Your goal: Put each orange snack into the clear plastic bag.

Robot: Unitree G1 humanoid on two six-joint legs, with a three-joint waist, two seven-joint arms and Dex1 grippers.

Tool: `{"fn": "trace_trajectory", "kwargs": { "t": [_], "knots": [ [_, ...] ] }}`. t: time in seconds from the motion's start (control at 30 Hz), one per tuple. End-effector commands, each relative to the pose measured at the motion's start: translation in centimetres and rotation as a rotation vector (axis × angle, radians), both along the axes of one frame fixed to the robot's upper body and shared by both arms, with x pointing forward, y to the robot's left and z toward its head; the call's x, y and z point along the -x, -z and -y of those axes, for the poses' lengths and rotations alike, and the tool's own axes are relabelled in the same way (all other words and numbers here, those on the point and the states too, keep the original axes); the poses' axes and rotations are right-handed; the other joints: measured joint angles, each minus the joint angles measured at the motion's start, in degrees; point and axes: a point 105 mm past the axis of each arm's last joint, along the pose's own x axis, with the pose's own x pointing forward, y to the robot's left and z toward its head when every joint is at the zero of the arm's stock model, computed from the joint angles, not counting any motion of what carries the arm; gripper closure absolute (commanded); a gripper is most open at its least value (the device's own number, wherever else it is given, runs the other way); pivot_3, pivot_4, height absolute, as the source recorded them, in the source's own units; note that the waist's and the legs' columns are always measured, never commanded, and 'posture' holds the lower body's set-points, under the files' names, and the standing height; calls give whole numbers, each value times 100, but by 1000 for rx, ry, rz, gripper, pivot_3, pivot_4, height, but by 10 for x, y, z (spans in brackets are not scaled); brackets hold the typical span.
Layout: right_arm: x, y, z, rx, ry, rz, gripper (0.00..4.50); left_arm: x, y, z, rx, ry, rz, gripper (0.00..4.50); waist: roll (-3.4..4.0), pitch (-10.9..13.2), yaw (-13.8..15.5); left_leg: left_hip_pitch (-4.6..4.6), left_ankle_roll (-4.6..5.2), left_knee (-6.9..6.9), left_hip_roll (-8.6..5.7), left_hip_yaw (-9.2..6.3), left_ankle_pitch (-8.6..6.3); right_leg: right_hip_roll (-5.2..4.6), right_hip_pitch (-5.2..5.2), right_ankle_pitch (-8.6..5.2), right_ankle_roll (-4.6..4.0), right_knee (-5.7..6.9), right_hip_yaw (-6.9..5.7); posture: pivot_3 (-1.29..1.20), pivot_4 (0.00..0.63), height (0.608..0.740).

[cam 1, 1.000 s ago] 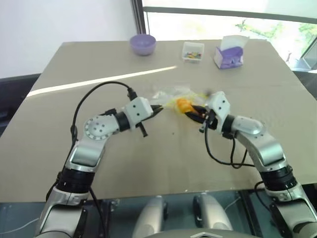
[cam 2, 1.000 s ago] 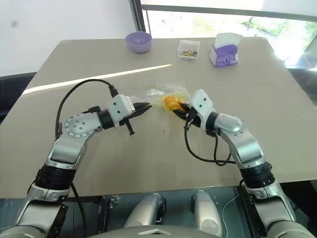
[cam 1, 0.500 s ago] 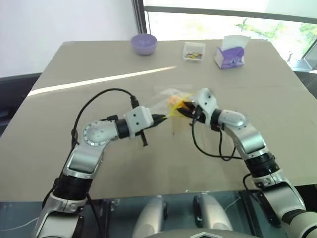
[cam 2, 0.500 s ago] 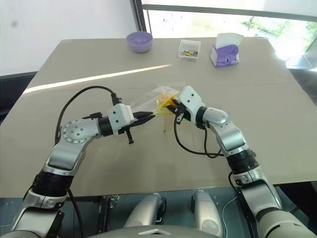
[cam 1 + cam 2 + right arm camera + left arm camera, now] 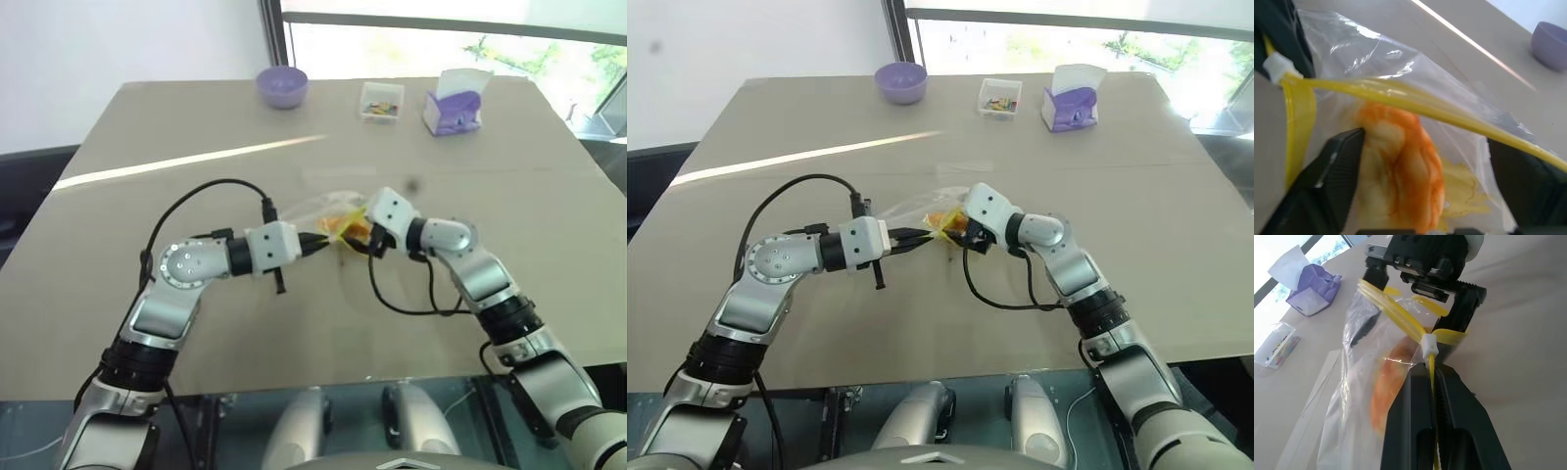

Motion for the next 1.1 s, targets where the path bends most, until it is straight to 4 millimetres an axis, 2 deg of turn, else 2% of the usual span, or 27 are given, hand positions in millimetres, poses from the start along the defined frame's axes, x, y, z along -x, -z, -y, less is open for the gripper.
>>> {"fn": "trace_trajectory", "kwargs": {
  "t": [0.03, 0.23, 0.3, 0.43, 0.47, 0.5, 0.53, 0.57, 0.6, 0.67, 0.83, 1.0, 1.1],
  "knots": [
    [0, -23, 3, -46, -5, 83, 21, -3, -16, -2, 52, -22, 32, 4500, 0, 0, 3, -1, 0, 0, 0, 0, 0, 0, 0, 0, 0, 0, 0, 0, 150, 740],
    [16, -48, 36, -124, -50, 48, 21, -16, -26, -16, 117, -109, 12, 4500, 0, 0, 29, -12, 1, 3, -3, -5, 0, -2, -5, 0, 0, -2, -4, 0, 150, 740],
    [14, -54, 46, -119, 7, 101, 21, -18, -26, -18, 116, -119, 15, 4500, 0, 0, 22, -12, 1, 2, -3, -5, -1, -2, -5, 0, 0, -4, -5, 0, 150, 740],
    [26, -52, 56, -94, 9, 128, 21, -24, -28, -18, 130, -133, 22, 4500, 0, 0, 8, -9, 1, -2, 1, -3, -1, 0, -6, 0, 0, -3, -4, 0, 150, 740],
    [27, -52, 58, -100, 18, 129, 518, -24, -28, -18, 132, -133, 23, 4500, 0, 0, 10, -10, 1, -2, 1, -4, -1, 0, -6, 0, 0, -4, -5, 0, 150, 740],
    [26, -53, 60, -107, 33, 132, 660, -25, -29, -18, 136, -134, 27, 4500, 0, 0, 6, -10, 1, -2, 1, -4, 0, 0, -6, 0, 0, -4, -5, 0, 150, 740],
    [27, -49, 65, -72, 53, 158, 1083, -25, -29, -17, 139, -134, 28, 4500, 0, 0, 14, -10, 1, -2, 0, 1, -1, -2, -7, 0, 0, -3, -1, 0, 150, 740],
    [27, -44, 69, -35, 73, 184, 1523, -25, -30, -17, 144, -134, 28, 4500, 0, 0, 19, -11, 1, -1, -2, 1, -1, -4, -7, 0, 0, -4, -1, 0, 150, 740],
    [26, -38, 74, 14, 96, 214, 2166, -25, -30, -17, 148, -133, 28, 4500, 0, 0, 22, -11, 1, 0, -3, 2, -1, -4, -6, 0, 1, -4, -1, 0, 150, 740],
    [23, -28, 80, 86, 127, 251, 2747, -26, -31, -17, 151, -131, 27, 4500, 0, 0, 30, -11, 1, 0, -4, 1, -1, -6, -6, 0, 1, -4, -1, 0, 150, 740],
    [5, -2, 94, 274, 208, 328, 2747, -27, -33, -17, 149, -129, 30, 4500, 0, 0, 15, -9, 1, 0, -4, 4, 0, -4, -6, 0, 0, -3, -1, 0, 150, 740],
    [2, 15, 97, 330, 218, 326, 2747, -27, -34, -17, 150, -132, 32, 4500, 0, 0, 16, -10, -1, 0, -3, 5, 1, -2, -7, 0, 0, -3, 2, 0, 150, 740],
    [0, 16, 93, 312, 228, 330, 2747, -27, -34, -17, 150, -133, 32, 4500, 0, 0, 17, -11, -1, 0, -3, 5, 1, -3, -7, 0, 1, -5, 2, 0, 150, 740]
  ]
}}
